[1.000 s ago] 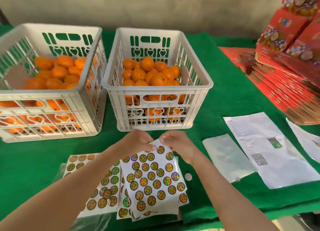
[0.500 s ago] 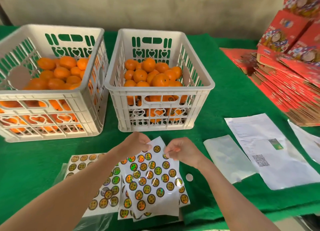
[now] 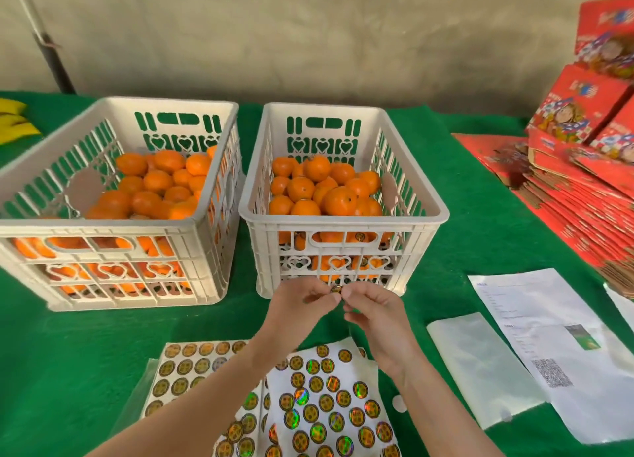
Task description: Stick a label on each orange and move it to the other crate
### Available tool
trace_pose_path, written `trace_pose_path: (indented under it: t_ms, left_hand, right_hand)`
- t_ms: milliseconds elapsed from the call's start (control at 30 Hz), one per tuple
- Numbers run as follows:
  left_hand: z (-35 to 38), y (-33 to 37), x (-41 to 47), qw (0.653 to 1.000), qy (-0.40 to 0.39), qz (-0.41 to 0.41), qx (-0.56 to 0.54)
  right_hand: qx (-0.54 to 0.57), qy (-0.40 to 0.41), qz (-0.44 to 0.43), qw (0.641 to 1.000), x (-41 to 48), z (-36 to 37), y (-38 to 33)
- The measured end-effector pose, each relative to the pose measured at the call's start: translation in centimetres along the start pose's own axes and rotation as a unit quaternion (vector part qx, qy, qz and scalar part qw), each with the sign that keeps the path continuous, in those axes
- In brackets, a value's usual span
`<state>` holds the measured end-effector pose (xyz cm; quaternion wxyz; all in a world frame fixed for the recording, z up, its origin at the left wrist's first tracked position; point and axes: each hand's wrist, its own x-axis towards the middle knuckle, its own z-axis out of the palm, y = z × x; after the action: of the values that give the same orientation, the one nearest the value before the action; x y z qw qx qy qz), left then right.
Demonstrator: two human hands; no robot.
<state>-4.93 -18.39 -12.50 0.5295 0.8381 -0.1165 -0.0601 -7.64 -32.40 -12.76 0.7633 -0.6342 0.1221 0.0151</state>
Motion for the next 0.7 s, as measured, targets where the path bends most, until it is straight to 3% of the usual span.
trace_pose_path:
  t_ms: [67,133,267,500,567,700]
  left_hand:
    - [-1.5,0.4,0.2,0.999,0.035,0.013,0.017]
    - [-3.6,0.8,0.3,0.998,0.037,0.022,0.037]
    - [-8.7,1.7,0.3,0.987,0.003,0.09,0.134]
    - [-16.6,2.9,0.7,0.959,-0.001,0.182,0.218]
    - [-19.2,2.5,1.3,0.959,0.033,0.174,0.221]
    - [-25.9,0.1,4.2,0.952,0.176,0.112,0.224]
  right_hand:
    - [-0.033,-0.016,-0.043,0.998,0.2,1.2,-0.7]
    - [-0.142,-0.039,-0.11,0.983,0.7,2.3,-1.7]
    - [-0.333,-0.104,-0.223,0.91,1.7,4.8,-4.1]
    - [-0.418,-0.149,-0.331,0.833,3.3,11.4,-7.1]
    - [-0.398,-0.131,-0.351,0.838,4.1,13.1,-8.0]
    - [-0.35,-0.081,-0.342,0.868,7.9,17.9,-9.4]
